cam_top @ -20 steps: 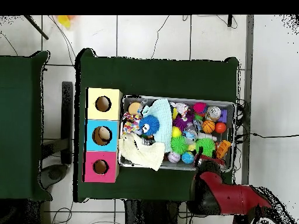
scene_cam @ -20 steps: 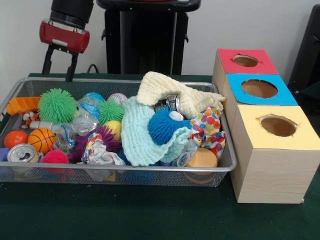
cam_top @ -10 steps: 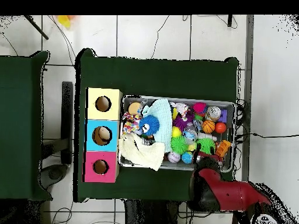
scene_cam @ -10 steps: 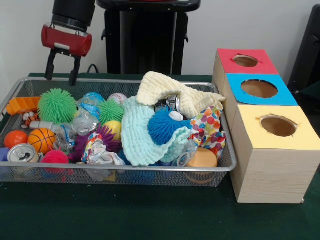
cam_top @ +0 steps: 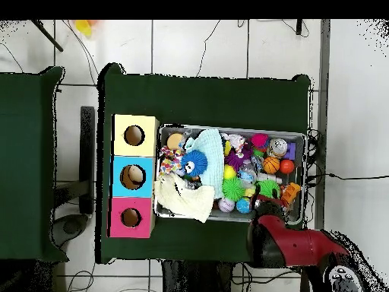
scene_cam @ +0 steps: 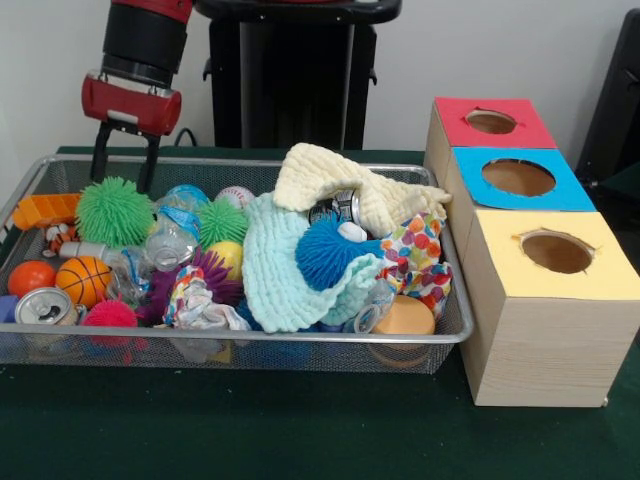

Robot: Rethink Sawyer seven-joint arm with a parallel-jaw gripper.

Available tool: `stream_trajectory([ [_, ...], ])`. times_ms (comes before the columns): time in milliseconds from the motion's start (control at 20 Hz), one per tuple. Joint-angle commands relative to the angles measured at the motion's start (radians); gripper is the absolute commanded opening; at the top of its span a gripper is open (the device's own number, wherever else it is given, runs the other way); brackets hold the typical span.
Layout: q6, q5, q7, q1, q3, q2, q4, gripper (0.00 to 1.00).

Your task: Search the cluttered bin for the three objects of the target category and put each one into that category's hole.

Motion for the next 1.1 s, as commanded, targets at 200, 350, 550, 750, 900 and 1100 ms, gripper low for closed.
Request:
stream_trajectory([
  [200,-0.114,-0.034,0.046,-0.053,0.067,0.159,-0.155,1.00],
  [350,-0.155,-0.034,0.040,-0.068,0.053,0.197,-0.169,1.00],
  [550,-0.186,-0.051,0.034,-0.095,0.045,0.220,-0.183,1.00],
  [750,-0.217,-0.065,0.028,-0.120,0.031,0.237,-0.190,1.00],
  [900,-0.256,-0.057,0.017,-0.132,0.012,0.272,-0.202,1.00],
  [1100,-0.288,-0.058,0.008,-0.148,0.001,0.308,-0.222,1.00],
])
